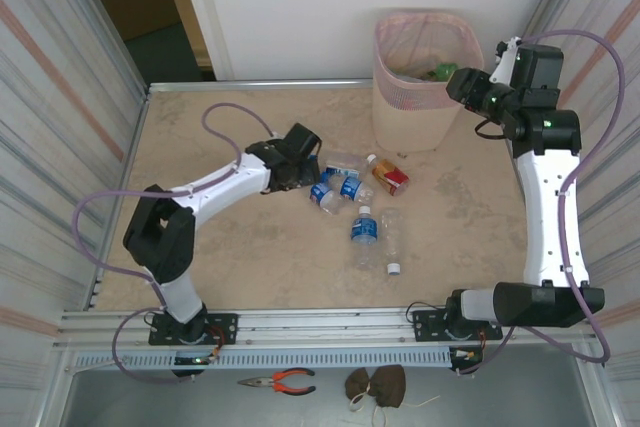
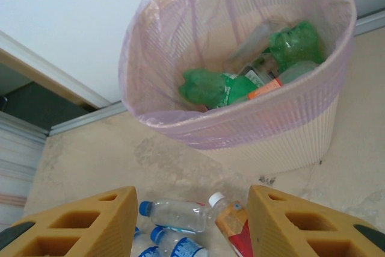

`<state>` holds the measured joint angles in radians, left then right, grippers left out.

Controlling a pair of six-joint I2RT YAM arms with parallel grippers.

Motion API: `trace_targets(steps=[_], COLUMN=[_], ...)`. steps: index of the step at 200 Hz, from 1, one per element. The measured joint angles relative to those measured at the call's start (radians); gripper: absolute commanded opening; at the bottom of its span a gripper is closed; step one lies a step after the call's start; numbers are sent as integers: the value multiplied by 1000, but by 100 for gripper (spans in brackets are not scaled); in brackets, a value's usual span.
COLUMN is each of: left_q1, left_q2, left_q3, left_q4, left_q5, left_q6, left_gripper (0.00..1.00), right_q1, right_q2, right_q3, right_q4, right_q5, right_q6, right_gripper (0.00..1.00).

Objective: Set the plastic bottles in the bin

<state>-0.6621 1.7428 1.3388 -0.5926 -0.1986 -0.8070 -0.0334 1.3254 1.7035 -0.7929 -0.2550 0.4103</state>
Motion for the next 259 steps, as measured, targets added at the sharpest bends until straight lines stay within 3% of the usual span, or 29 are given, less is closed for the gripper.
trace_targets(steps=[34,64,108,152,259], left_q1=[122,170,179,179,182], left_q2=[19,82,176,224,223], left_q3=[-11,-11,-11,-11,-51], left_q4=[75,124,159,206,311], left_q5=[108,187,279,329,351], left_q6=[-83,-141,-225,-307,-395], left_gripper=[67,67,64,54,29], right_q1=[-1,-1,-1,-1,-8], right_q2=[-24,-32,-32,-32,-75], right_q3=[-16,-22,-35,-36,-59], right_q4=[4,7,7,7,6], right_q5=[0,0,-4,-4,-7], right_q6=[5,7,16,25,25], right_gripper=[50,50,50,50,49])
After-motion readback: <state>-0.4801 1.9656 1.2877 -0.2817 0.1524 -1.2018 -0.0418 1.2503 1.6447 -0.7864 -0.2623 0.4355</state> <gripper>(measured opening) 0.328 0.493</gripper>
